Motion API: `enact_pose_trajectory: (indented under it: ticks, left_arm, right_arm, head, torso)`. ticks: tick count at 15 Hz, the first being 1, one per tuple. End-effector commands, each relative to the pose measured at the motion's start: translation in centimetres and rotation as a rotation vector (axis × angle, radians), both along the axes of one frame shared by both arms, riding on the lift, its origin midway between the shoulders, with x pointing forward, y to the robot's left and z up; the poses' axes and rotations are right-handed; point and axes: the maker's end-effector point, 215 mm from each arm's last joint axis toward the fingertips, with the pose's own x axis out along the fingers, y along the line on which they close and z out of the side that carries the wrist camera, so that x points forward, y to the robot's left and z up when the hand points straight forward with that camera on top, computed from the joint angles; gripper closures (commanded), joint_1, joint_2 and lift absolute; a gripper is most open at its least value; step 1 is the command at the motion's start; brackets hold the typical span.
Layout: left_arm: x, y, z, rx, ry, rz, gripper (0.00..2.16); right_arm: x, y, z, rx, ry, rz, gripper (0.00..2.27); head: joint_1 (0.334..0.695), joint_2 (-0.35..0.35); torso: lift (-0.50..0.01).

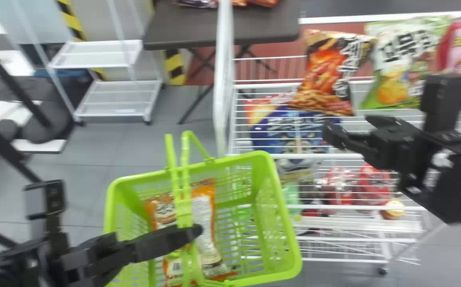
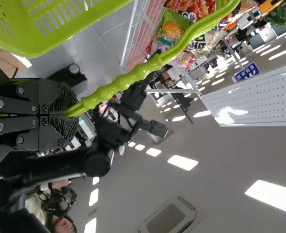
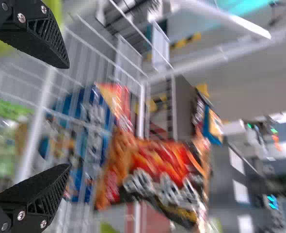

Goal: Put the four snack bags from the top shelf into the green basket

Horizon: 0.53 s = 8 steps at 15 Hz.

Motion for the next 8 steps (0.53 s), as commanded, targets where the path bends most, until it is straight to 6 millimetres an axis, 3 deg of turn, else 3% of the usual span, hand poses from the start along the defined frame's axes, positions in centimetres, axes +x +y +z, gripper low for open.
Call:
enact_pose_trajectory:
  ticks: [1, 3, 6, 7, 8]
  left_arm:
    - [-0.2, 0.2, -0.1, -0.007, 0.004, -0.002, 2.15]
    - [-0.3, 0.4, -0.3, -0.005, 0.006, 0.003, 2.15]
    - [-0.3, 0.4, -0.5, -0.008, 0.011, 0.004, 2.15]
    - [-0.3, 0.4, -0.6, -0.008, 0.011, 0.004, 2.15]
    - [-0.4, 0.5, -0.8, -0.01, 0.016, 0.007, 2.15]
  right_arm:
    - [5.4, -2.2, 0.1, -0.029, -0.099, -0.066, 0.09]
    - [8.8, -1.9, -1.6, -0.067, -0.103, -0.089, 0.09]
    - [12.1, 0.8, -3.0, -0.067, -0.12, -0.073, 0.09]
    - [12.6, 1.9, -3.9, -0.078, -0.104, -0.057, 0.18]
    - [12.9, 2.6, -4.3, -0.084, -0.097, -0.05, 0.52]
  head:
    - [0.695, -0.007]
    - [0.695, -0.029]
    - [0.695, -0.022]
    - [0.695, -0.013]
    - [0.695, -0.002]
  torso:
    - [-0.003]
    - [-0.003]
    - [-0.003]
    - [-0.003]
    - [-0.003]
